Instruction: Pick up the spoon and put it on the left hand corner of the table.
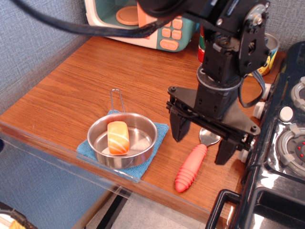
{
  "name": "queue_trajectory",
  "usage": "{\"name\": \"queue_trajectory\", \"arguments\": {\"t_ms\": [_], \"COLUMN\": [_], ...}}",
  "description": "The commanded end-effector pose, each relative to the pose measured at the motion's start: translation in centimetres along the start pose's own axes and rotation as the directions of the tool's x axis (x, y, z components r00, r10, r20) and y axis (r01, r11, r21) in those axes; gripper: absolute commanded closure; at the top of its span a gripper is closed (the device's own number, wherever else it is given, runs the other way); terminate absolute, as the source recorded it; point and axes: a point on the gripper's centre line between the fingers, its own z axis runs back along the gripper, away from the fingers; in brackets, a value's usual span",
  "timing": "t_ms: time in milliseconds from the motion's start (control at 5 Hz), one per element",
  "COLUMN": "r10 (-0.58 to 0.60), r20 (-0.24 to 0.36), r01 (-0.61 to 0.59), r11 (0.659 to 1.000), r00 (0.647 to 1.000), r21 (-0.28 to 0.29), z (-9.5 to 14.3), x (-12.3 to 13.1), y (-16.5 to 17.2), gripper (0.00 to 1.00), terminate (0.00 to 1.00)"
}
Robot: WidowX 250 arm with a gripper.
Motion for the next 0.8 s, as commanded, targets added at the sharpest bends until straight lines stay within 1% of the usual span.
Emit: {"name": "queue_trajectory", "arguments": {"t_ms": [0, 200, 600], "r10": [0.137, 0.139, 0.135], "r20": [-0.022, -0.041, -0.055], "r01": [-0.137, -0.139, -0.135], "r11": [0.991, 0.990, 0.991], "r00": [0.990, 0.989, 0.989], "r21": [-0.001, 0.009, 0.004], "z": [-1.4, -2.4, -4.1], "x": [1.1, 1.3, 1.7], "y": [1.8, 2.0, 1.4], "gripper": [0.00, 0.00, 0.00], "terminate": [0.00, 0.00, 0.00]}}
